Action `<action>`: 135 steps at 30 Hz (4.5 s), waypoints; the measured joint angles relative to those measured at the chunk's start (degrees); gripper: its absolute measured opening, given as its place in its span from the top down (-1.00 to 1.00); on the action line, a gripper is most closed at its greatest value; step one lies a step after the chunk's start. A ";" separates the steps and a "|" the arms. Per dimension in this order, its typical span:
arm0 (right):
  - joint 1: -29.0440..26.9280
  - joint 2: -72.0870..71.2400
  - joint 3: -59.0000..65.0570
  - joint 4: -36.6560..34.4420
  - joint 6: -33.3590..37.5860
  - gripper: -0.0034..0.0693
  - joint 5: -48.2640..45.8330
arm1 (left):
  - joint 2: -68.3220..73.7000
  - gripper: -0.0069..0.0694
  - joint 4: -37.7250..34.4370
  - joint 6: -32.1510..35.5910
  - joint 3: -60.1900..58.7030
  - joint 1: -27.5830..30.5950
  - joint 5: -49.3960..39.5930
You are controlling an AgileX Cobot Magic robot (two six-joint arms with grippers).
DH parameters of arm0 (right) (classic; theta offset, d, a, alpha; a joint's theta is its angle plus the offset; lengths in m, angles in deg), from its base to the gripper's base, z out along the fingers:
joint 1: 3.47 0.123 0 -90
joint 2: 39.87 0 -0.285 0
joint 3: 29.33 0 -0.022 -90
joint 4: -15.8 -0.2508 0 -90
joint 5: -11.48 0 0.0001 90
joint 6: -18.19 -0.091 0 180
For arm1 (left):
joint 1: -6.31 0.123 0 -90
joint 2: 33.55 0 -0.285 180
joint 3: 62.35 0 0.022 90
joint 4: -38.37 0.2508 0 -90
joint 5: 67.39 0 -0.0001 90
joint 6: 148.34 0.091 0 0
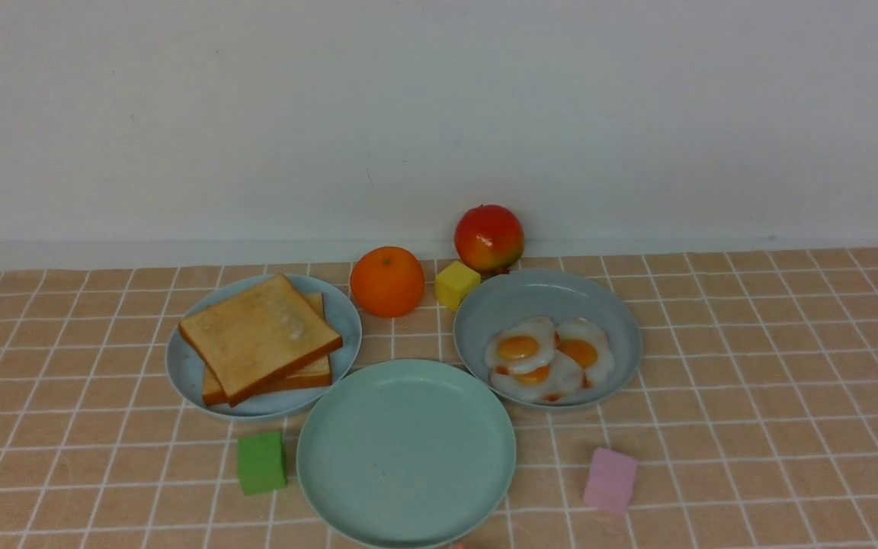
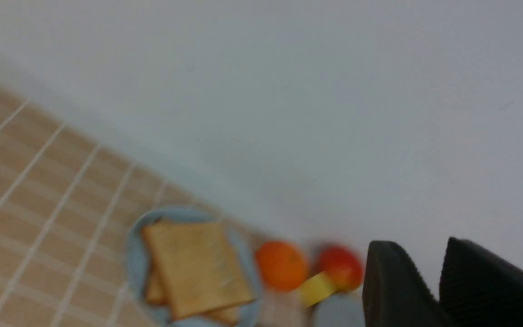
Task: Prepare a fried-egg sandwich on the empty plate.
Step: Use the left arm to grab a slice of bread, then use the left arm to put a slice of bread into the empty plate in the middle, then use the right arm to grab a fried egg
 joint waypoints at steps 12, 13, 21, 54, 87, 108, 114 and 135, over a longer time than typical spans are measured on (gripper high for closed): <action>0.00 13.78 5.85 -24.23 14.07 0.25 -9.61 | 27.74 0.33 -4.39 2.60 0.68 0.00 -8.41; 0.00 14.02 6.64 -27.65 17.34 0.25 -9.90 | 31.02 0.32 -4.98 3.09 1.49 0.00 -8.30; 0.00 14.07 9.75 -42.03 30.71 0.25 -10.09 | 50.10 0.26 -7.09 3.96 10.91 0.00 -6.81; 0.00 14.07 9.82 -43.74 32.82 0.25 -15.99 | 73.59 0.72 -19.05 22.53 22.29 0.00 -0.42; 0.00 14.07 9.82 -42.93 33.03 0.25 -16.86 | 61.96 0.83 -31.90 42.17 6.10 -15.65 3.04; 0.34 20.66 -1.42 -42.30 41.51 -0.26 -13.13 | 57.73 -0.45 -24.47 42.17 16.01 -15.83 -7.78; 4.45 32.28 -14.09 -35.97 39.87 -0.36 -19.93 | 52.55 -0.49 -23.07 42.17 27.34 -15.89 -20.09; 5.63 63.44 -25.53 -45.14 25.50 -0.37 -6.12 | 28.96 0.85 -22.46 52.63 2.56 -31.04 -13.08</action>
